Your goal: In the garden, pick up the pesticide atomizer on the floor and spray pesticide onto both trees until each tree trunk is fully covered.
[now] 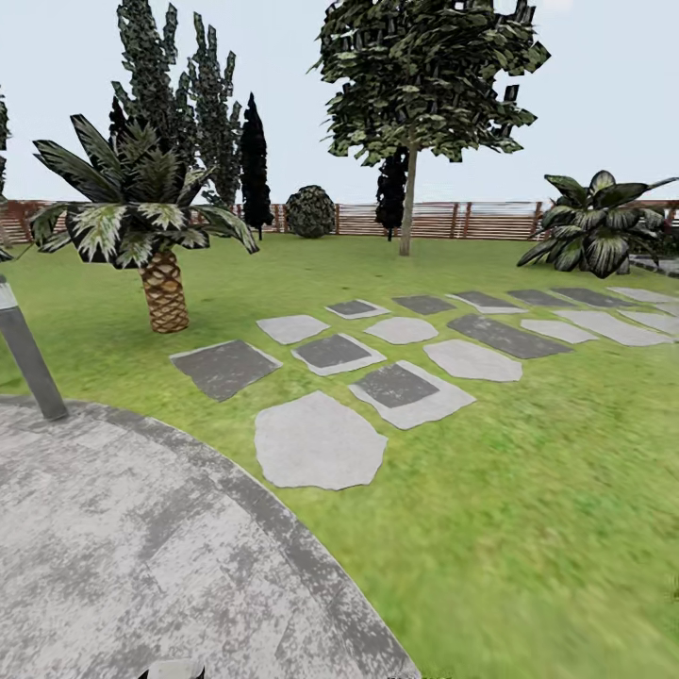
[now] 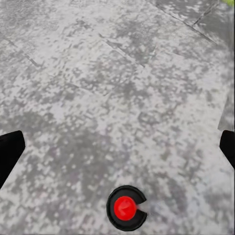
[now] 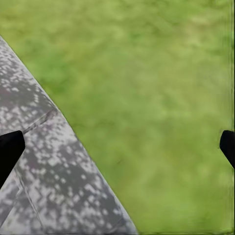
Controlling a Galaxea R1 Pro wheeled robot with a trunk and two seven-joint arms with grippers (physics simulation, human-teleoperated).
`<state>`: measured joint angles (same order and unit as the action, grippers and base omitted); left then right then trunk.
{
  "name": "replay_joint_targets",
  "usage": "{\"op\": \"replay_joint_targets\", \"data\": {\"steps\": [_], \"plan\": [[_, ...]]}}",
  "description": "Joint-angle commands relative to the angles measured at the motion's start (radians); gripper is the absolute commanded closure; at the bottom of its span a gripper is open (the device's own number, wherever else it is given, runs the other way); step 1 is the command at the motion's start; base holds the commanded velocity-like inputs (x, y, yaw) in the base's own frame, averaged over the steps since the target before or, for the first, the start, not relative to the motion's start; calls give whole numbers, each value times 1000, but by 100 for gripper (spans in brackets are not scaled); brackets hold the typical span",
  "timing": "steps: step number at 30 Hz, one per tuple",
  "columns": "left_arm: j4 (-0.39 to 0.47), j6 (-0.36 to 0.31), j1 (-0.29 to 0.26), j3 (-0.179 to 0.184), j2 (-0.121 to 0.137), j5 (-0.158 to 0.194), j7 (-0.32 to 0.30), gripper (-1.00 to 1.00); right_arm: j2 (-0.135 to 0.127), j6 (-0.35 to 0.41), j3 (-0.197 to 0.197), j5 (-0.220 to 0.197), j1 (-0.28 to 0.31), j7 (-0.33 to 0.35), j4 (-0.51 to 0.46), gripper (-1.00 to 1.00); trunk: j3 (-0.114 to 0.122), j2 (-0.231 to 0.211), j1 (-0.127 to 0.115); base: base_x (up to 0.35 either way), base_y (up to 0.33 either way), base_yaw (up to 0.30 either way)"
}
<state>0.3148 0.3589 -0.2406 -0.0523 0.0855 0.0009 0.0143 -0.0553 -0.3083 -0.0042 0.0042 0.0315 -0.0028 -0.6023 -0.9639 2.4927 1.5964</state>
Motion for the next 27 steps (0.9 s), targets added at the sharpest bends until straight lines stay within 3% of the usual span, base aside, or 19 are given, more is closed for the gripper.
{"op": "replay_joint_targets", "data": {"steps": [1,11,23,27], "plan": [[0,3,0,-1,0,-1,1,-100,0,-3,0,0,1,0,1,-100,0,0,0,0,5,-295],[0,3,0,-1,0,-2,1,-100,0,-3,0,0,1,0,2,-100,4,0,0,-33,172,-296],[0,3,0,-1,-1,-1,1,-100,0,-3,0,0,1,0,1,-100,10,0,0,-6,16,-296],[0,3,0,-1,-1,-1,1,-100,0,-3,0,0,1,0,1,-100,12,0,0,-209,0,-296]]}}
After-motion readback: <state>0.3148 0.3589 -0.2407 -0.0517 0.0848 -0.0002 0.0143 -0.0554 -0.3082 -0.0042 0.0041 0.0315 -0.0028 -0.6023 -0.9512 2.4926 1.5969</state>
